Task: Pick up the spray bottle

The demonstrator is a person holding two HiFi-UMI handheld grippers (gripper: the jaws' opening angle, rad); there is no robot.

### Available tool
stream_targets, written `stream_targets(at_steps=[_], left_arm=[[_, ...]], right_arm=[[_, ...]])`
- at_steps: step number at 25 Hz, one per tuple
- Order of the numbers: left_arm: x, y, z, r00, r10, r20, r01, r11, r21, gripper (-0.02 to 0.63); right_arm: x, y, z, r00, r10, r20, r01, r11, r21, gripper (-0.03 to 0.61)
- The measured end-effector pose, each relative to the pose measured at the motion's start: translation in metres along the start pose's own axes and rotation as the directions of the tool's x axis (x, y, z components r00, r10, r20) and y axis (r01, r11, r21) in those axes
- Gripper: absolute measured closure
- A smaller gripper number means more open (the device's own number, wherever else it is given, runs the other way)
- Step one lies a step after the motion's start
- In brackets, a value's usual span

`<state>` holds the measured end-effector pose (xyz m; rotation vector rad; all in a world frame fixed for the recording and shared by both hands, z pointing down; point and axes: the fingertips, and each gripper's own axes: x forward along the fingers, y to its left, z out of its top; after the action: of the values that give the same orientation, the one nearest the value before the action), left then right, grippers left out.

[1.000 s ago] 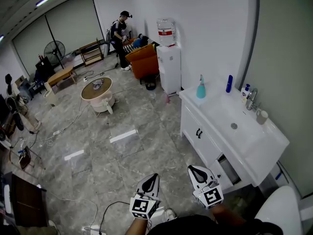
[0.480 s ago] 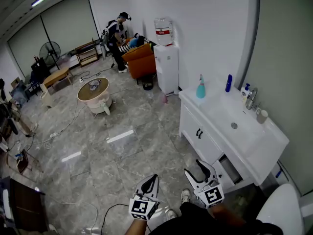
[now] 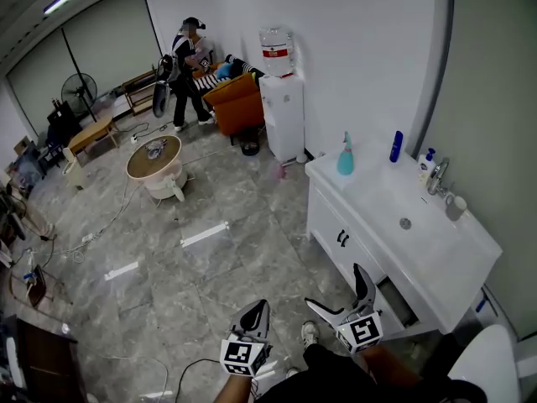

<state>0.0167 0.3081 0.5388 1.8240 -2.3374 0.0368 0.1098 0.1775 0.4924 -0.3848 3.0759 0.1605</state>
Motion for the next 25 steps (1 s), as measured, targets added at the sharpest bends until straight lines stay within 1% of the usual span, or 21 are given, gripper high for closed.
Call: stream_targets(at_steps=[5, 11, 13, 17, 25], left_arm=[[0.055, 0.017, 0.009, 1.0, -0.009, -0.009, 0.009, 1.0, 0.007, 0.617], [0.117, 0.032, 0.027, 1.0, -0.002, -0.011, 0.002, 1.0, 0.004, 0.617], [0.133, 0.034, 0.03, 1.0, -0.006, -0.012, 0.006, 1.0, -0.002, 0.617], [0.167, 0.036, 0.031, 1.0, -0.009, -0.016, 0.008, 1.0, -0.008, 0.618], [0.21, 0.03, 0.042, 0.998, -0.062, -0.004, 0.062, 0.998, -0.015, 0.617]], right_arm=[[0.035, -0.047, -0.023, 0.998, -0.04, -0.041, 0.041, 0.999, 0.019, -0.014], [0.076, -0.094, -0.038, 0.996, -0.046, -0.073, 0.05, 0.997, 0.05, -0.012], [0.085, -0.109, -0.04, 0.996, -0.051, -0.079, 0.056, 0.996, 0.067, -0.014], [0.102, -0.135, -0.052, 0.995, -0.048, -0.091, 0.055, 0.996, 0.073, -0.013], [0.129, -0.173, -0.063, 0.992, -0.067, -0.106, 0.074, 0.995, 0.064, -0.013]])
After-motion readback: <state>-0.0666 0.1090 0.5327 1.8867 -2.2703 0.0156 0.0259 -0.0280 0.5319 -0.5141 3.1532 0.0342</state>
